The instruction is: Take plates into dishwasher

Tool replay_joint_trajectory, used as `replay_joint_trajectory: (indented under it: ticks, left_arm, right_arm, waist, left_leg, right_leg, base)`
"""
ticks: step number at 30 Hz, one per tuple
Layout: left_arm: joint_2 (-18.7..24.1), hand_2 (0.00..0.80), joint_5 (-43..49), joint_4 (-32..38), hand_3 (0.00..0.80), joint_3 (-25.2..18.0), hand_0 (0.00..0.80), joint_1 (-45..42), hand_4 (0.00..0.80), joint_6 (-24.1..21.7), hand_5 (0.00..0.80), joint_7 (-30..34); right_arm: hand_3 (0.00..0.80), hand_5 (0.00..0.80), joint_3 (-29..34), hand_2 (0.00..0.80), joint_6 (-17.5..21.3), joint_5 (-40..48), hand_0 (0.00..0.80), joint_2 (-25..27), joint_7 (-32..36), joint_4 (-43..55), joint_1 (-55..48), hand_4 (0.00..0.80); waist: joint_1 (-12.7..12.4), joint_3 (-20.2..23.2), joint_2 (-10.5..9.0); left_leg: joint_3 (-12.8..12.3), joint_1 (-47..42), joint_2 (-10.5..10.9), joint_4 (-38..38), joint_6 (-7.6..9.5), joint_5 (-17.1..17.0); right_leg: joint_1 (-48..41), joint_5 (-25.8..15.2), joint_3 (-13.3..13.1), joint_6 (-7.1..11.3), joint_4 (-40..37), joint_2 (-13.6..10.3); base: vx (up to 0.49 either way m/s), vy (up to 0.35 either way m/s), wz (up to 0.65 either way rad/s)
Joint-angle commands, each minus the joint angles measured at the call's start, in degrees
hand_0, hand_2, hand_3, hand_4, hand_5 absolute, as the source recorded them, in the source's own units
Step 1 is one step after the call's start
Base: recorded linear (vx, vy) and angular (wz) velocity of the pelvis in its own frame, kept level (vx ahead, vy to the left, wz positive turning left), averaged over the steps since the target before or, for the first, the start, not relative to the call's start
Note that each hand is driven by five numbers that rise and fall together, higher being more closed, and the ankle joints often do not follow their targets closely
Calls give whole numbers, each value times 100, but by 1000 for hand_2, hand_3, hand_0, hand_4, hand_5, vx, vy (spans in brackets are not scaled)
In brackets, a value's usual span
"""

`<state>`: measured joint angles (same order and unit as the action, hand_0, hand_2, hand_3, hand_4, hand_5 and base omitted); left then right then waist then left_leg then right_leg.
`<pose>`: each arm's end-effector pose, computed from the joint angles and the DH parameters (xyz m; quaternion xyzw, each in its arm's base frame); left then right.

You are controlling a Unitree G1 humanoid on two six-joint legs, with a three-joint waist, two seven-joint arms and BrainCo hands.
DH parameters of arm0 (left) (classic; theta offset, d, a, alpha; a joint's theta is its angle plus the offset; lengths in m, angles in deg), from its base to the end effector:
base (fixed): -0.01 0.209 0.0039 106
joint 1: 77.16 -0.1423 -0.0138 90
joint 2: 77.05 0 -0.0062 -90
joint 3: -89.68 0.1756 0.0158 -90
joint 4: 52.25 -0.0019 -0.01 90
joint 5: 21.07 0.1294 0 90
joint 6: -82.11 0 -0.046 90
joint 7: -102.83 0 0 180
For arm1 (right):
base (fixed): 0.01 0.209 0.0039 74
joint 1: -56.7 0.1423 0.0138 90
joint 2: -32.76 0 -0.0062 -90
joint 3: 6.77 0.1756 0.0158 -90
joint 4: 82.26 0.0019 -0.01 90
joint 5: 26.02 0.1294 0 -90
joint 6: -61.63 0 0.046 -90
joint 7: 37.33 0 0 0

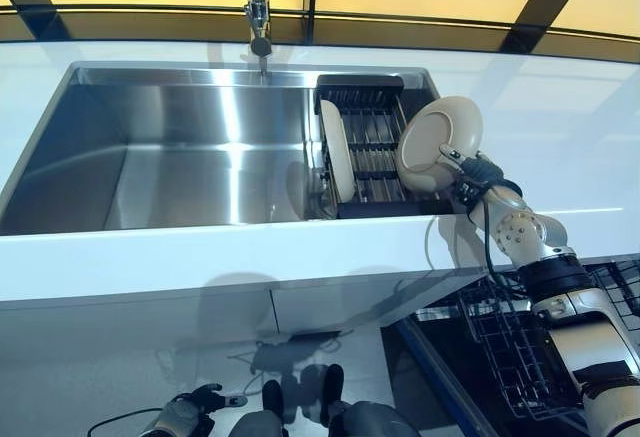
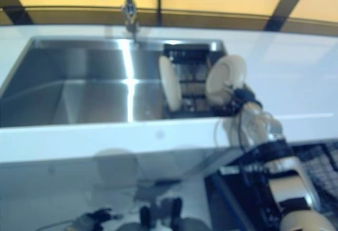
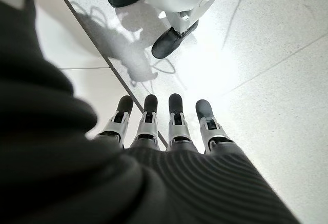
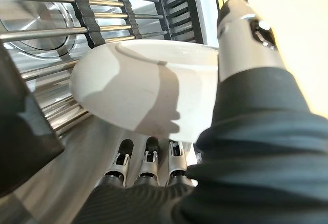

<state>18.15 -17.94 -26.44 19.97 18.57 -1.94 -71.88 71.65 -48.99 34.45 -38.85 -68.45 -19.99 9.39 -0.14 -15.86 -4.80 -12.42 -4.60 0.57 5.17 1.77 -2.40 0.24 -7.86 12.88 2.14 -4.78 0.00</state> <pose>0.1135 0.2431 -0.0798 0.2552 0.5516 -0.0854 0.7895 0.3097 -0.2132 0.1622 0.1532 0.1274 -0.1698 0.9651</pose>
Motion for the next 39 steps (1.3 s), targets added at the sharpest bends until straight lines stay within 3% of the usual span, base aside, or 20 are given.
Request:
replay_joint_trajectory:
  ticks: [1,32,33,36,39]
  left_arm:
    - [117,0,-83,-10,0,419,0,191,0,54,0,48]
    - [141,0,-217,174,0,553,0,200,0,62,0,-29]
    - [137,0,-208,169,0,549,0,198,0,59,0,-25]
    - [143,0,-203,181,0,544,0,182,0,55,0,-18]
    - [133,0,-228,196,0,570,0,188,0,67,0,-34]
  right_arm:
    - [0,0,320,0,283,170,0,306,-113,-201,805,0]
    - [0,0,214,0,380,58,0,432,-171,-510,1166,0]
    - [97,97,212,97,374,26,97,443,-158,-528,1173,97]
    - [273,273,213,273,360,-11,273,458,-155,-544,1182,273]
    - [405,405,201,405,358,-18,405,463,-149,-557,1205,405]
  waist:
    - [-283,60,97]
    - [-368,-154,161]
    - [-370,-149,165]
    - [-374,-148,169]
    - [-373,-155,173]
  left_leg:
    - [160,153,130,-250,309,854]
    - [270,340,142,-326,281,823]
    - [277,345,146,-326,280,822]
    - [284,342,146,-321,276,819]
    - [284,338,147,-315,274,815]
  right_leg:
    - [105,894,102,400,688,-305]
    - [218,927,175,333,752,-313]
    - [220,929,175,332,754,-314]
    - [213,936,179,329,753,-317]
    - [208,935,177,327,751,-314]
  base:
    - [0,0,0]
    - [0,0,0]
    - [1,1,3]
    - [0,0,0]
    - [0,0,0]
